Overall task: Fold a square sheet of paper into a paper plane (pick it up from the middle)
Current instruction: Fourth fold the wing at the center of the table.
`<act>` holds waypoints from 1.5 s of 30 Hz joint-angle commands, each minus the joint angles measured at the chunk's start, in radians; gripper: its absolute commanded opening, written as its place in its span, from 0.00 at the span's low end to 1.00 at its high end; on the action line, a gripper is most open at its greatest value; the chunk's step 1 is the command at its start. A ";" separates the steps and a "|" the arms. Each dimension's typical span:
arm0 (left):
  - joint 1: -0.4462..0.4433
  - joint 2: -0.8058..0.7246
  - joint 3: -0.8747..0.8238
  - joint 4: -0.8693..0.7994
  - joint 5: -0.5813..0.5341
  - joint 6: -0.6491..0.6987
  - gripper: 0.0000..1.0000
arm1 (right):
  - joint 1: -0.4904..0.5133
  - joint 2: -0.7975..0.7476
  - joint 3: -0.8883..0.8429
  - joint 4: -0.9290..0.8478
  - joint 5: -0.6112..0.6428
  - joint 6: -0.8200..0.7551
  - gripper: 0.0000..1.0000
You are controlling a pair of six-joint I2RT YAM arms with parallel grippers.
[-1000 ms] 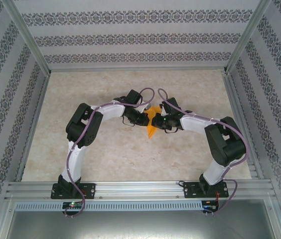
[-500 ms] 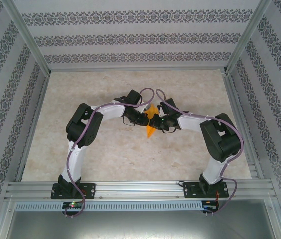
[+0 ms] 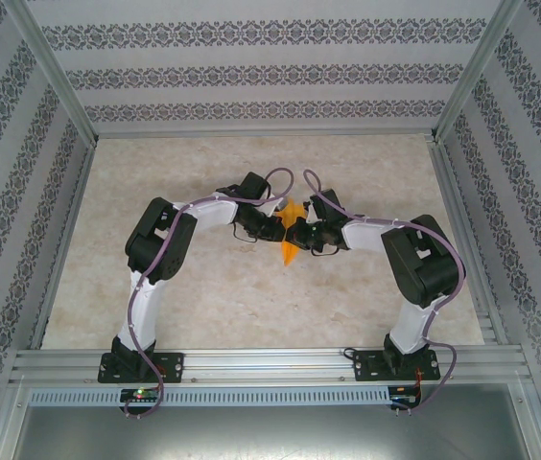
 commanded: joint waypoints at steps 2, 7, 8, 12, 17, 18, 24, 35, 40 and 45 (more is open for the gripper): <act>0.010 0.051 -0.063 -0.112 -0.056 -0.006 0.11 | -0.008 0.033 -0.026 0.092 0.002 0.031 0.07; 0.021 0.036 -0.067 -0.085 -0.018 -0.031 0.11 | -0.015 0.025 -0.040 0.072 0.017 0.014 0.07; 0.023 0.033 -0.067 -0.078 -0.005 -0.037 0.11 | -0.016 0.025 -0.041 0.069 0.020 0.011 0.07; 0.031 0.026 -0.064 -0.060 0.029 -0.057 0.11 | -0.022 0.024 -0.048 0.061 0.026 0.005 0.07; 0.038 0.009 -0.053 -0.044 0.061 -0.079 0.14 | -0.024 0.030 -0.041 0.052 0.029 -0.004 0.07; 0.038 0.005 -0.048 -0.045 0.062 -0.080 0.15 | -0.025 0.032 -0.038 0.049 0.030 -0.006 0.07; 0.058 -0.010 -0.021 -0.058 0.066 -0.082 0.18 | -0.025 0.039 -0.035 0.047 0.025 -0.013 0.07; 0.077 0.012 0.021 -0.060 0.086 -0.095 0.18 | -0.027 0.035 -0.029 0.038 0.021 -0.016 0.07; 0.076 0.028 0.032 -0.044 0.103 -0.105 0.18 | -0.026 0.031 -0.019 0.029 0.022 -0.019 0.07; 0.077 0.031 0.046 -0.024 0.115 -0.124 0.18 | -0.024 0.028 -0.015 0.020 0.023 -0.023 0.07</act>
